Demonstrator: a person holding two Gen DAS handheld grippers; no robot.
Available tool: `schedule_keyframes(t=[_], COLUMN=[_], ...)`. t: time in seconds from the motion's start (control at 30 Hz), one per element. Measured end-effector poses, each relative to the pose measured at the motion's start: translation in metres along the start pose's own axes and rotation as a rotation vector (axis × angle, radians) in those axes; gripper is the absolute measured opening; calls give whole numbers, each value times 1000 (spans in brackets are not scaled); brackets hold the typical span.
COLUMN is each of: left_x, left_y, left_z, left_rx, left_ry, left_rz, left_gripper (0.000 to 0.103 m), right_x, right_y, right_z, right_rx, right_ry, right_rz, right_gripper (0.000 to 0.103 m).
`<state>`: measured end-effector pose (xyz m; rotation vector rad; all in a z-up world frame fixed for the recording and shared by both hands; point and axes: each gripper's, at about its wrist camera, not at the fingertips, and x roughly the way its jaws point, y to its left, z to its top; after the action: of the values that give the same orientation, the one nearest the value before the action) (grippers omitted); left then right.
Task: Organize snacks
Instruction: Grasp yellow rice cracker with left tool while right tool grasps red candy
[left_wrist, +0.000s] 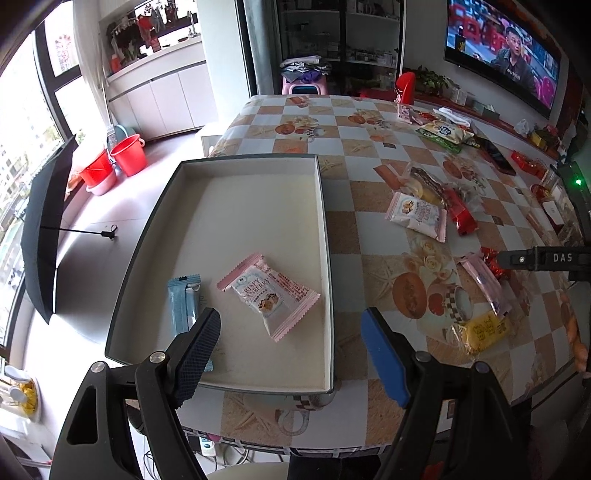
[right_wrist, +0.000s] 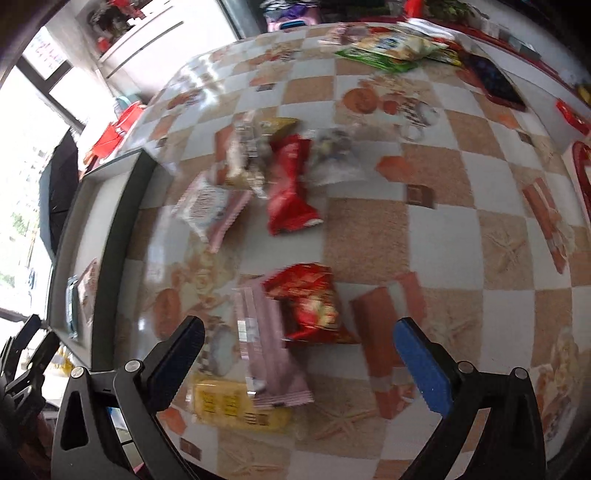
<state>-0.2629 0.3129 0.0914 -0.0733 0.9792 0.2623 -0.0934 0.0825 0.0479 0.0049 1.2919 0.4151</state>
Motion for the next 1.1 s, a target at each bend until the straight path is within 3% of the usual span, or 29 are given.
schedule_keyframes(t=[0.23,0.4,0.57,0.7,0.9,1.1], left_x=[14,17,20,24,37,46], left_y=[-22,-48,-84,-119,-176,-204], left_z=[-4,-8,-16,-21,-24,-21], left_rx=[43,123,264,386,545,603], left_ry=[43,45,35,37,35,38], left_rz=[-15,-43,-72,-134,-191,-242], left_gripper=[82,82,82,82,82,82], right_x=[13,14,20,29,24,14], right_y=[-36,-38,-30,-19,-37,-52], right_z=[-8,-4,6,11,2,-14], right_rx=[74,68,58,-9,-61,-94], right_ry=[33,13,16,18,14,-29], right_rz=[-59,-66,-65,-141,-220,-213], right_gripper=[103,103,103,103,103,103])
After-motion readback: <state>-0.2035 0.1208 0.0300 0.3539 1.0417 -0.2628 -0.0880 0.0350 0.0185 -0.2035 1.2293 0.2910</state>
